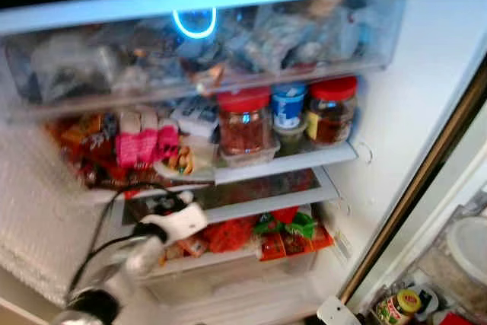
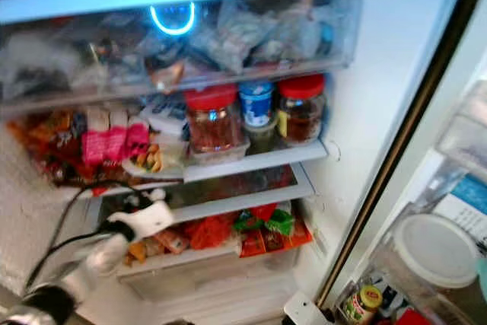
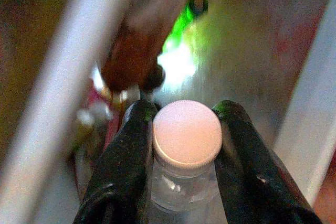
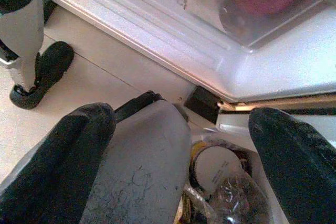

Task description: Restocking fridge

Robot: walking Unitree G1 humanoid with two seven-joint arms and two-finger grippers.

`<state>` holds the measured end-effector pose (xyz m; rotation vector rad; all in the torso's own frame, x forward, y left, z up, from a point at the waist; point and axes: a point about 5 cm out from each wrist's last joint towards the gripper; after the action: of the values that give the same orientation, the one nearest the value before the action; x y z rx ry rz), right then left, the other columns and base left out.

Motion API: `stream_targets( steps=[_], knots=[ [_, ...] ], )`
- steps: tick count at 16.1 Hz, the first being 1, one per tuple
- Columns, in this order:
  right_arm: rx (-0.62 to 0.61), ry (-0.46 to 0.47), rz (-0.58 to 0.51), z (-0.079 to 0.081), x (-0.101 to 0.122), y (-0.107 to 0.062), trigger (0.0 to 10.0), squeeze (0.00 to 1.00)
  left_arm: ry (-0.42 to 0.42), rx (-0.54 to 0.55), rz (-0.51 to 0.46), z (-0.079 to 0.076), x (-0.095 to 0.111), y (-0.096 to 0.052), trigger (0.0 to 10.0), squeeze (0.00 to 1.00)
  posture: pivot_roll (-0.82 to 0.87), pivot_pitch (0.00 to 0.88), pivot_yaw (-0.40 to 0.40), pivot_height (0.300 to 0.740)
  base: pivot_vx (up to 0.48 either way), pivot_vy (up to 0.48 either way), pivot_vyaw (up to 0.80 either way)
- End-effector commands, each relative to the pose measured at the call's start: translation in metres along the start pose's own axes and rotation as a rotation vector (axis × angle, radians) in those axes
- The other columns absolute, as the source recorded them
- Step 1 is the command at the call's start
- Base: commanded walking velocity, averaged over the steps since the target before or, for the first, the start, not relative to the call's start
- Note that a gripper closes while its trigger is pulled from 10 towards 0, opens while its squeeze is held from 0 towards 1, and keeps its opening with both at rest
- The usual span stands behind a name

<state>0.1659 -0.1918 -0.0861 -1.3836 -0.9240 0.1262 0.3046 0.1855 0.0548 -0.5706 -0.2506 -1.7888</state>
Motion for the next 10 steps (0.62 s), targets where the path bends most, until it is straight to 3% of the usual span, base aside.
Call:
stream_targets(
  steps=[1,5,10],
  knots=[
    [0.044,0.023,0.147,0.015,-0.035,-0.005,10.0,0.00,0.025,-0.018,0.018,-0.003,-0.011,-0.011,10.0,0.00,-0.04,0.000,0.044,0.639,0.000,0.000,0.00],
    [0.047,0.031,0.147,0.014,-0.036,-0.006,10.0,0.00,0.112,-0.063,0.061,-0.007,-0.029,-0.020,10.0,0.00,-0.04,0.000,0.046,0.639,0.000,0.000,0.00],
    [0.048,0.051,0.150,0.013,-0.041,-0.008,10.0,0.00,0.143,-0.072,0.098,-0.012,-0.032,-0.014,10.0,0.00,-0.07,0.000,0.034,0.639,0.000,0.000,0.00]
  ],
)
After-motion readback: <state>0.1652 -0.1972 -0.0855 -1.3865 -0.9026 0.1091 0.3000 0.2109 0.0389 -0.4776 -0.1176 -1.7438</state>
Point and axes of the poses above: a point about 5 cm out from each wrist's last joint towards the gripper, its own y axis pointing out of the wrist towards the gripper, its own x axis along the axis of the wrist's last joint, z = x × y
